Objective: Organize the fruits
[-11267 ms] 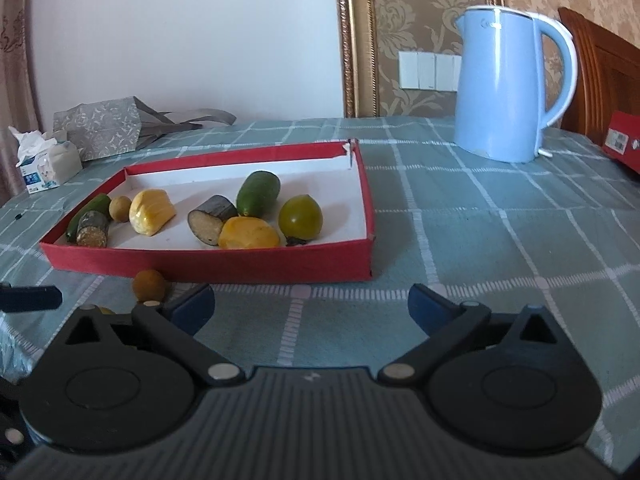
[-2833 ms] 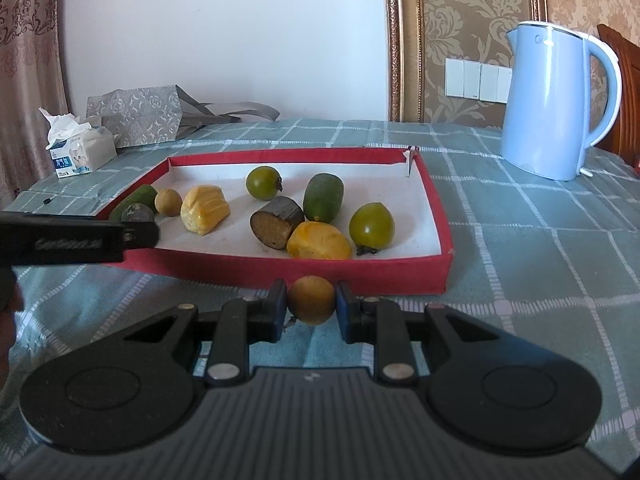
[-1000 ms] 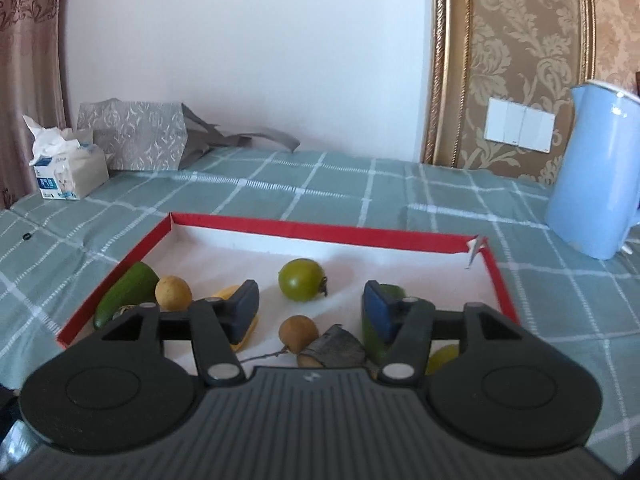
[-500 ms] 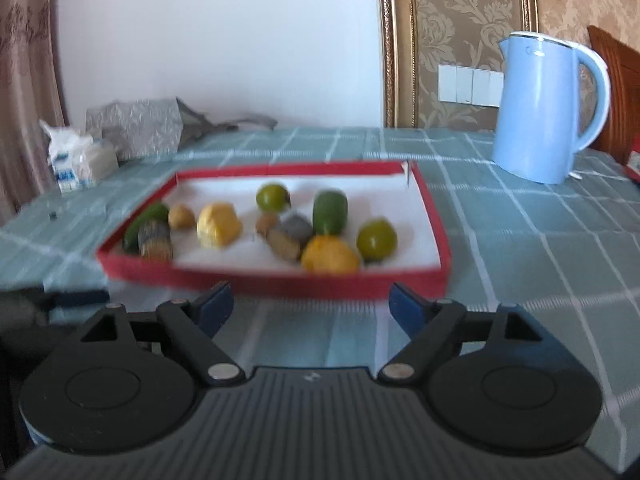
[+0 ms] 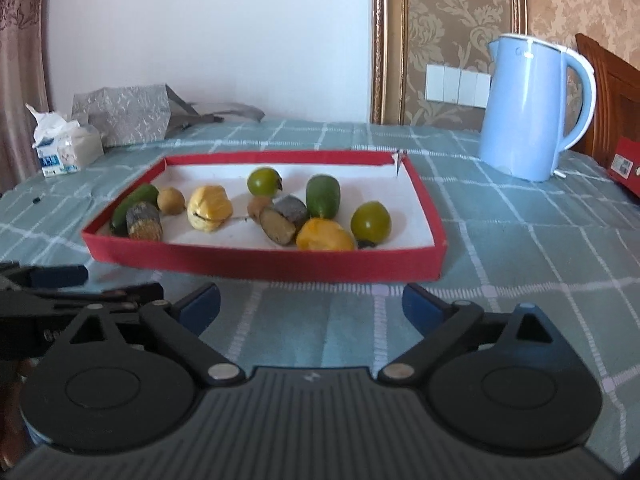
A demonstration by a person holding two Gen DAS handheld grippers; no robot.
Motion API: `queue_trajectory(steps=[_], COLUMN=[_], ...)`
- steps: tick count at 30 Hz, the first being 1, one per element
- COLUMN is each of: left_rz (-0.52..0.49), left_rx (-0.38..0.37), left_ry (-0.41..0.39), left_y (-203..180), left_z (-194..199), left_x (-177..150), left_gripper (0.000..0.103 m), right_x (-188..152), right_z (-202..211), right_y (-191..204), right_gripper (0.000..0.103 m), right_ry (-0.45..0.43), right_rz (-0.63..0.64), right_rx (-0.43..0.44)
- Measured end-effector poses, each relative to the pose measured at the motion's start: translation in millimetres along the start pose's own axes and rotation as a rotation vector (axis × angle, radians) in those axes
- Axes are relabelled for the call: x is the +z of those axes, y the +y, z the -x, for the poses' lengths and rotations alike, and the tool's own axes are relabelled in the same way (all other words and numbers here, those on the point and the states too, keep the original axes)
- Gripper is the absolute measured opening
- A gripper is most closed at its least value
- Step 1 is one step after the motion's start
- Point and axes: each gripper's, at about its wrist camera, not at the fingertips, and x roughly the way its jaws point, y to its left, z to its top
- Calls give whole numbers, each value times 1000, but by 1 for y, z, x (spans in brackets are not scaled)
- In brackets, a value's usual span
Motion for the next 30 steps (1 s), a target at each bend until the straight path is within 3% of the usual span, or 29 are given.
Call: queue_trajectory(steps=[5,18,30], left_rz=[19,-49,-48], left_rx=[2,30,42], left_ry=[5,-60,-72], left_y=[0,-14,-19], left_z=[5,29,36], left_x=[0,3,8], left_gripper=[86,86,86], right_x=[4,5,-1], right_z=[4,23,10], right_y=[1,-20,-24], right_gripper=[101,103,103], right_ry=[-23,-77,-2], right_rz=[2,-84,-65], right_rx=[-12,-57,-68])
